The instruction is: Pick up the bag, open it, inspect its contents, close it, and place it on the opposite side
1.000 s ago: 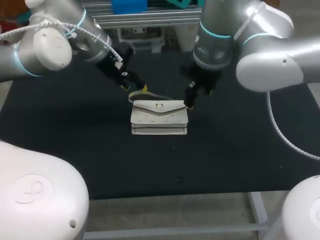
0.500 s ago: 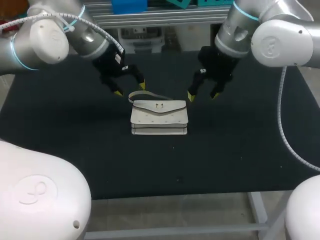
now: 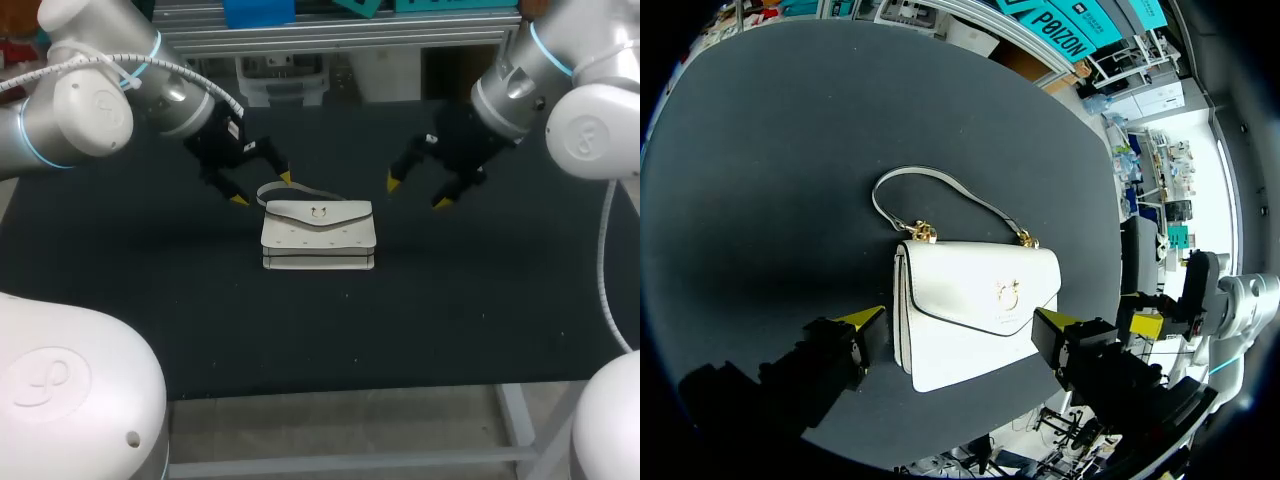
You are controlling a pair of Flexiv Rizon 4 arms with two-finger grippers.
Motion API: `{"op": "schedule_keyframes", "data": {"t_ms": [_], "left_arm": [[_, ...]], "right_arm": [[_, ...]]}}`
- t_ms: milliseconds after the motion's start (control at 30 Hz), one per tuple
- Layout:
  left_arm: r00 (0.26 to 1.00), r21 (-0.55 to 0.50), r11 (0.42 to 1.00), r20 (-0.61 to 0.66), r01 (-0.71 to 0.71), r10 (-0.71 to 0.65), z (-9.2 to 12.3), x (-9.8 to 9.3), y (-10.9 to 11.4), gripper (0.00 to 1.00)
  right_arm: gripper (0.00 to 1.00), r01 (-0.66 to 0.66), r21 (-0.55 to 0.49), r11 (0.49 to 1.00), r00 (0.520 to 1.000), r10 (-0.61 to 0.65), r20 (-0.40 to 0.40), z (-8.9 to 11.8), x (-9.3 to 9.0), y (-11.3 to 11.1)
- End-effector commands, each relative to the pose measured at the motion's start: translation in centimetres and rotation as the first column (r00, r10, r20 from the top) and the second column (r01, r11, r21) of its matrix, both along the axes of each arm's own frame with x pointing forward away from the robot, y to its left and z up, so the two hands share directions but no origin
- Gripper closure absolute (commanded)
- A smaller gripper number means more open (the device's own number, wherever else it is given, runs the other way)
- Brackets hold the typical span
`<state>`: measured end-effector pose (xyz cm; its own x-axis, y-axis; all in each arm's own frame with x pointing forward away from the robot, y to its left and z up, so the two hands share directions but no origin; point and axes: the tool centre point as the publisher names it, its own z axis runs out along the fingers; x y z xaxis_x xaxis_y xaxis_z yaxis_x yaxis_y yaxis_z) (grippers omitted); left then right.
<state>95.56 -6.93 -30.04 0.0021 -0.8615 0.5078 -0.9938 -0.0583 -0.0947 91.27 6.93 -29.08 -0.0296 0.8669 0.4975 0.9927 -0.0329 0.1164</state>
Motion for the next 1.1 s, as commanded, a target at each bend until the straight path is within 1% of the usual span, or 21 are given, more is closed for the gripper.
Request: {"op": "schedule_keyframes", "data": {"t_ms": [33, 133, 167, 200, 233, 267, 300, 333, 367, 433, 467, 500, 567, 633, 767, 833, 867, 967, 1067, 1100], "left_arm": [[1.0, 0.003, 1.0, -0.004, 0.002, -0.001, 0.0, 0.1, -0.1, 0.0], [1.0, 0.003, 1.0, -0.004, 0.002, -0.001, 0.0, 0.1, -0.1, 0.0], [1.0, 0.003, 1.0, -0.004, 0.002, -0.001, 0.0, 0.1, -0.1, 0.0], [0.999, 0.004, 0.999, -0.019, -0.035, 0.035, -0.3, 0.3, -0.3, 0.0], [0.999, -0.016, 0.999, -0.017, -0.033, 0.033, -0.8, 0.2, -0.4, 0.0], [0.998, -0.024, 0.998, -0.028, -0.057, 0.056, -1.2, 0.3, -0.4, 0.0], [0.999, -0.031, 0.999, -0.017, -0.043, 0.043, -1.5, 0.2, -0.4, 0.0], [0.998, -0.055, 0.996, -0.019, -0.064, 0.063, -1.8, 0.2, -0.3, 0.0], [0.998, -0.071, 0.996, -0.024, -0.057, 0.055, -2.0, 0.3, -0.2, 0.0], [0.997, -0.095, 0.993, -0.03, -0.074, 0.071, -2.4, 0.4, 0.0, 0.0], [0.998, -0.111, 0.992, -0.038, -0.061, 0.057, -2.5, 0.5, 0.1, 0.0], [0.997, -0.111, 0.992, -0.041, -0.066, 0.062, -2.7, 0.5, 0.2, 0.0], [0.996, -0.134, 0.989, -0.064, -0.064, 0.055, -2.9, 0.7, 0.2, 0.0], [0.995, -0.159, 0.985, -0.08, -0.07, 0.058, -3.2, 0.9, 0.1, 0.0], [0.993, -0.216, 0.974, -0.106, -0.073, 0.051, -3.5, 1.2, 0.2, 0.0], [0.992, -0.231, 0.971, -0.12, -0.053, 0.025, -3.7, 1.3, 0.0, 0.11], [0.992, -0.233, 0.971, -0.121, -0.053, 0.026, -3.8, 1.3, -0.1, 0.15], [0.991, -0.242, 0.969, -0.134, -0.045, 0.013, -4.1, 1.5, -0.4, 0.16], [0.989, -0.247, 0.968, -0.145, -0.04, 0.004, -4.4, 1.7, -0.5, 0.2], [0.989, -0.25, 0.968, -0.148, -0.038, 0.0, -4.5, 1.7, -0.5, 0.2]], "right_arm": [[0.0, 0.09, 0.017, 0.996, 0.984, -0.092, 0.15, -0.4, -0.7, -0.3], [0.0, 0.09, 0.017, 0.996, 0.984, -0.092, 0.15, -0.4, -0.7, -0.3], [0.0, 0.098, 0.033, 0.995, 0.987, -0.101, 0.129, -0.7, -0.6, 0.1], [0.0, 0.127, 0.021, 0.992, 0.984, -0.129, 0.122, -1.1, -0.5, 0.6], [0.0, 0.158, 0.075, 0.985, 0.981, -0.165, 0.106, -1.4, -0.4, 1.1], [0.0, 0.149, 0.116, 0.982, 0.984, -0.159, 0.085, -1.6, -0.3, 1.5], [0.0, 0.17, 0.12, 0.978, 0.981, -0.179, 0.069, -1.9, -0.2, 1.9], [0.0, 0.201, 0.144, 0.969, 0.977, -0.209, 0.041, -2.2, 0.0, 2.2], [0.0, 0.192, 0.181, 0.965, 0.98, -0.198, 0.013, -2.4, 0.3, 2.4], [0.0, 0.236, 0.204, 0.95, 0.972, -0.234, -0.033, -2.9, 0.9, 2.7], [0.0, 0.235, 0.247, 0.94, 0.972, -0.224, -0.072, -3.1, 1.2, 2.8], [0.0, 0.259, 0.242, 0.935, 0.965, -0.243, -0.095, -3.3, 1.6, 2.8], [0.0, 0.26, 0.266, 0.928, 0.963, -0.228, -0.143, -3.8, 2.2, 3.1], [0.0, 0.275, 0.258, 0.926, 0.957, -0.24, -0.162, -4.2, 2.8, 3.4], [0.0, 0.272, 0.293, 0.917, 0.956, -0.223, -0.191, -4.7, 3.8, 4.1], [0.0, 0.269, 0.306, 0.913, 0.956, -0.214, -0.201, -5.0, 4.2, 4.4], [0.0, 0.266, 0.314, 0.912, 0.955, -0.204, -0.216, -5.3, 4.5, 4.6], [0.0, 0.258, 0.323, 0.911, 0.953, -0.184, -0.242, -6.1, 5.2, 5.1], [0.0, 0.267, 0.322, 0.908, 0.947, -0.185, -0.263, -7.2, 5.7, 5.6], [0.0, 0.269, 0.338, 0.902, 0.945, -0.179, -0.276, -7.5, 5.9, 5.7]]}}
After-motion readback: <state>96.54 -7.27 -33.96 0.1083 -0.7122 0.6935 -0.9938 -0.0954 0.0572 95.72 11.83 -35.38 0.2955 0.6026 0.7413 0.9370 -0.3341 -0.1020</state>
